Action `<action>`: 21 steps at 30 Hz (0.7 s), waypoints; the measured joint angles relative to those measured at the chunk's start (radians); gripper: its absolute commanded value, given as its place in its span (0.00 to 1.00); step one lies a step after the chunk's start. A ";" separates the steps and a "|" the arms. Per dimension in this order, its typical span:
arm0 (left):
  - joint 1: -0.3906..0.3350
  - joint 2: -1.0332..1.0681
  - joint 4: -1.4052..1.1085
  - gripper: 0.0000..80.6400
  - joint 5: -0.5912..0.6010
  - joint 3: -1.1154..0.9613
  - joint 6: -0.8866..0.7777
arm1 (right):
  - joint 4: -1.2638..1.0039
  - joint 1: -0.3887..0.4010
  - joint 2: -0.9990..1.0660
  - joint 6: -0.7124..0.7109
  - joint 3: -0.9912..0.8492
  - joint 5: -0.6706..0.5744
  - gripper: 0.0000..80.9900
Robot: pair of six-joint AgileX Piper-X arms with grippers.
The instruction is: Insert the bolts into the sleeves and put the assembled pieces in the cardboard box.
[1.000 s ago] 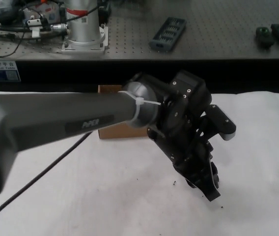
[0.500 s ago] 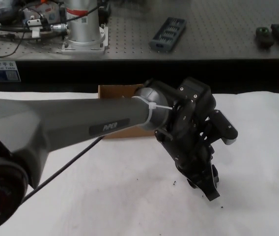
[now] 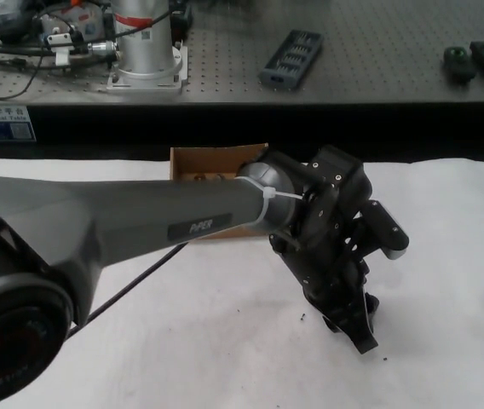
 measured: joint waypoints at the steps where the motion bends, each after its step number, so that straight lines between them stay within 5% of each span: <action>1: 0.000 0.000 0.002 0.37 -0.003 -0.002 0.000 | 0.012 0.000 -0.007 0.003 0.000 0.000 0.02; 21: -0.019 0.041 0.066 0.37 -0.129 -0.110 -0.191 | 0.022 0.000 -0.021 0.005 0.000 -0.001 0.02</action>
